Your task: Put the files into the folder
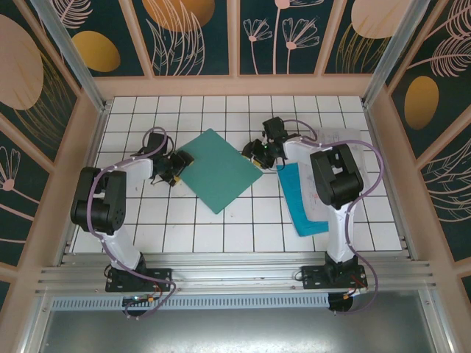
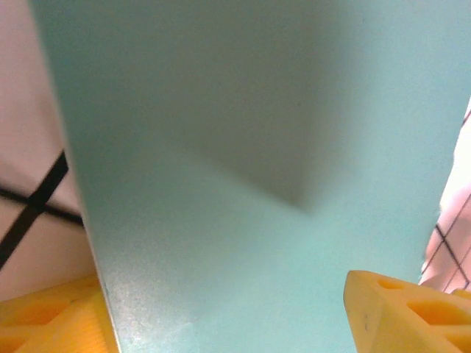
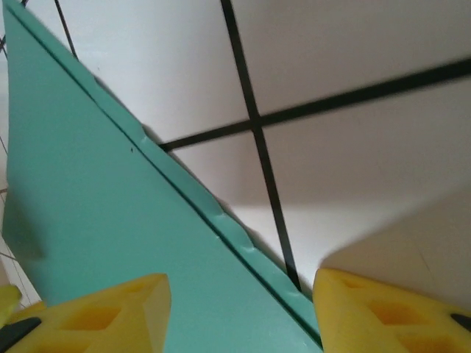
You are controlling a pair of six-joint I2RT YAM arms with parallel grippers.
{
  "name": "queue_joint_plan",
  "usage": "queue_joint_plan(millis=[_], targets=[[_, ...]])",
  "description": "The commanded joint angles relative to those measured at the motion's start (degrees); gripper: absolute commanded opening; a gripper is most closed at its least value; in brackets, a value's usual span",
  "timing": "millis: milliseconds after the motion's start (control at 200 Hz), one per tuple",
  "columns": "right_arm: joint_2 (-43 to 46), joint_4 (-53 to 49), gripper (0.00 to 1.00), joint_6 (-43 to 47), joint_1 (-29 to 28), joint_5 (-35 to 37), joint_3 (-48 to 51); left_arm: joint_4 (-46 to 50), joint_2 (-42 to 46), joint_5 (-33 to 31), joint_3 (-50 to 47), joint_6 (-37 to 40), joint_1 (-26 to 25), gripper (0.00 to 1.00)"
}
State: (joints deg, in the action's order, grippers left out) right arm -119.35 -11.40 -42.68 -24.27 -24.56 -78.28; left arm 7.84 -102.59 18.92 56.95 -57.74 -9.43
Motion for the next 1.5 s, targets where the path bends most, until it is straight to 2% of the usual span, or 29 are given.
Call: queue_joint_plan(millis=[0,380,751,1036,1211,1496], targets=[[3.8,-1.6,0.55,-3.8,-1.5,-3.8,5.4,-3.5,-2.3,2.2,3.3,0.3,-0.1,0.75],[13.4,3.4,0.54,-10.6,-4.3,-6.5,18.4,-3.9,-11.8,6.8,14.2,1.5,-0.2,0.75],[14.8,1.7,0.54,-10.4,-4.1,-3.7,18.0,-2.0,-12.5,7.3,16.2,2.5,-1.9,0.74],[17.4,-4.8,0.54,-4.8,-4.1,4.1,14.1,8.1,-1.7,-4.5,15.8,2.4,-2.9,0.77],[16.0,-5.6,0.54,-3.5,-4.5,4.1,13.1,8.0,4.8,-3.1,9.3,-1.5,-7.8,0.77],[11.7,-6.1,0.54,-2.4,-5.2,3.4,9.3,0.6,15.1,0.0,-5.4,-13.0,-15.4,0.76]])
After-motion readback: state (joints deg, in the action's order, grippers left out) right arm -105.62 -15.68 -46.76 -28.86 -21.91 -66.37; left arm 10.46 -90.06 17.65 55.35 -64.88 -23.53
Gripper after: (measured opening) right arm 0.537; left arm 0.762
